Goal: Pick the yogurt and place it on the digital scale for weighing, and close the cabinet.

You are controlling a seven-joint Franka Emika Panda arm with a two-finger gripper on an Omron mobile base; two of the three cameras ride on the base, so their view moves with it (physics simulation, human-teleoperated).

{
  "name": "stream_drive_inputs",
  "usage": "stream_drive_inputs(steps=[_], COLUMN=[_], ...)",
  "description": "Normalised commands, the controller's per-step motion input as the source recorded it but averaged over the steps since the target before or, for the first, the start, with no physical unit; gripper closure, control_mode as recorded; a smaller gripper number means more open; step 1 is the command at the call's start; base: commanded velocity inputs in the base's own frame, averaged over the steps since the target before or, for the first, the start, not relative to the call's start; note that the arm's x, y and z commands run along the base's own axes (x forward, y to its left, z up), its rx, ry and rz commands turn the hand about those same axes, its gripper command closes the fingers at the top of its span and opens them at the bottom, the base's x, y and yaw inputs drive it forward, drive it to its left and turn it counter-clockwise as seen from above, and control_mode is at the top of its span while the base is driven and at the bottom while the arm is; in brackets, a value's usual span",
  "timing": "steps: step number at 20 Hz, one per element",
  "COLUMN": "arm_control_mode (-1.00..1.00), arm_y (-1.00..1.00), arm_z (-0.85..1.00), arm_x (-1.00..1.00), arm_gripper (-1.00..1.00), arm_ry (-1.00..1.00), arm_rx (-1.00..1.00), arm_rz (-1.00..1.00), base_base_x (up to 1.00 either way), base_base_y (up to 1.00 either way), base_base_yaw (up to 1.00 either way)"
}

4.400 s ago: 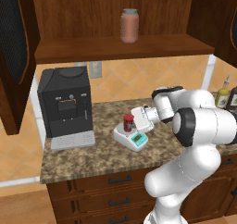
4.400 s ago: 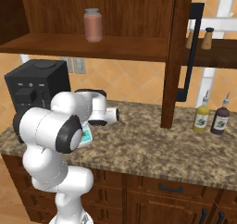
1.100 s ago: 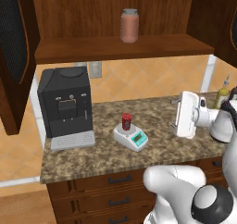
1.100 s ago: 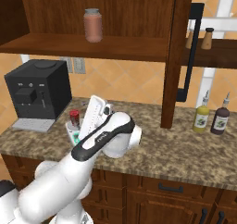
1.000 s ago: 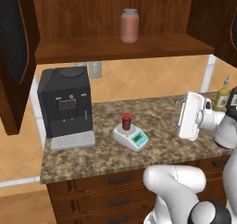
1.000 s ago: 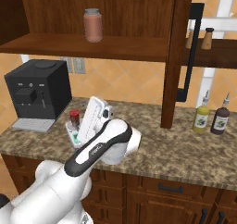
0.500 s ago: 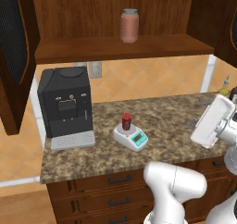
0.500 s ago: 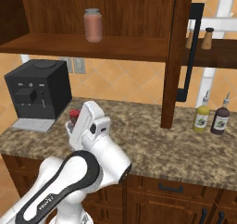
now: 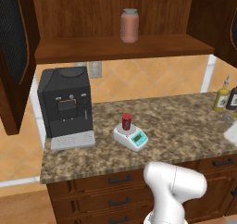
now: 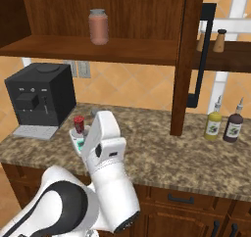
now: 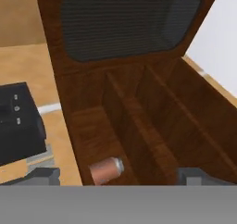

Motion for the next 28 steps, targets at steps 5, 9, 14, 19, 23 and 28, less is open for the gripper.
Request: stream_drive_inputs(steps=[5,9,14,19,23,28], arm_control_mode=[-1.0,-1.0,-1.0,-1.0,-1.0,-1.0], arm_y=[-0.67,-0.5,-0.53,-0.62,-0.69,-0.69], arm_z=[0.32,0.06,0.0,0.0,0.0,0.0], arm_x=[-0.7,-0.11,0.0,0.0,0.0,0.01], arm_gripper=[-1.0,-1.0,-1.0,-1.0,-1.0,-1.0], arm_ry=[-0.07,0.02,0.02,0.02,0.03,0.01], arm_rx=[0.04,0.0,0.0,0.0,0.03,0.08], arm_rz=[-0.34,-0.3,-0.19,-0.13,-0.11,-0.04], base_base_x=[0.0,0.0,0.0,0.0,0.0,0.0], base_base_y=[0.0,0.0,0.0,0.0,0.0,0.0], base_base_yaw=[0.0,0.0,0.0,0.0,0.0,0.0])
